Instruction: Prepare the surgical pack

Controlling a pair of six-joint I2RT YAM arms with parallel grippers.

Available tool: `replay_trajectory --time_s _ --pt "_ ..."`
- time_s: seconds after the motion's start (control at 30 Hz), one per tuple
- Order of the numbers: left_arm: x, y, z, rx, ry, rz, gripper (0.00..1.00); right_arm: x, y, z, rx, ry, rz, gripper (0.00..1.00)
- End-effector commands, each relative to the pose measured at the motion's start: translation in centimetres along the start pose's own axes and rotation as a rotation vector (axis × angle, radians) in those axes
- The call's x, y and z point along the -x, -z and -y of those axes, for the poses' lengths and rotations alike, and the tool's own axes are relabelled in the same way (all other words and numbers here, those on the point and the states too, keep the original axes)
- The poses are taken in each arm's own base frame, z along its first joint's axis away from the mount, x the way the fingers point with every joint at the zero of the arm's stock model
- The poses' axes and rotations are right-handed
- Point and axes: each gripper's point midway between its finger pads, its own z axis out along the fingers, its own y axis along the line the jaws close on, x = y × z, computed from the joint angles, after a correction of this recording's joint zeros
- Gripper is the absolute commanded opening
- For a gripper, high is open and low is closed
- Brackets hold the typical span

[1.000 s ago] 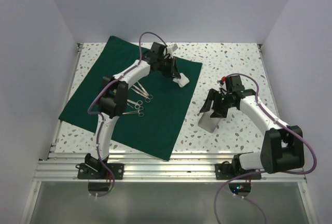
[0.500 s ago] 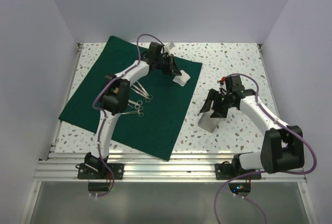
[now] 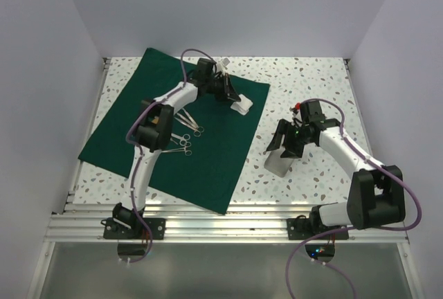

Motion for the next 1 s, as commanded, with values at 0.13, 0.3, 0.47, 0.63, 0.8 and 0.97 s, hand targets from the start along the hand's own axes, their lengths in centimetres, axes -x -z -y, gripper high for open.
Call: replay_trajectory --time_s 0.13,0.3,0.47,0.63,0.8,0.97 --pt "-0.1 -0.4 -2.0 0.015 0.011 -0.018 0.0 0.9 0.1 -0.5 0.006 0.011 0.007 0.67" --pt "-0.4 -0.6 -2.7 0.039 0.019 -0.033 0.0 1.0 -0.1 -0.5 0.008 0.011 0.001 0.67" --pt "-0.2 -0.7 -3.2 0.062 -0.009 -0.035 0.02 0.9 -0.2 -0.4 0.006 0.011 -0.006 0.67" --pt "0.9 0.1 -2.8 0.096 -0.071 -0.005 0.15 0.9 -0.3 -0.5 0.008 0.008 -0.006 0.67" --pt "2.2 1.2 -2.7 0.157 -0.141 0.036 0.41 0.8 -0.6 -0.4 0.008 0.005 -0.015 0.67" --pt "2.3 1.6 -2.9 0.184 -0.163 0.036 0.49 0.7 -0.6 -0.4 0.008 0.001 -0.017 0.67"
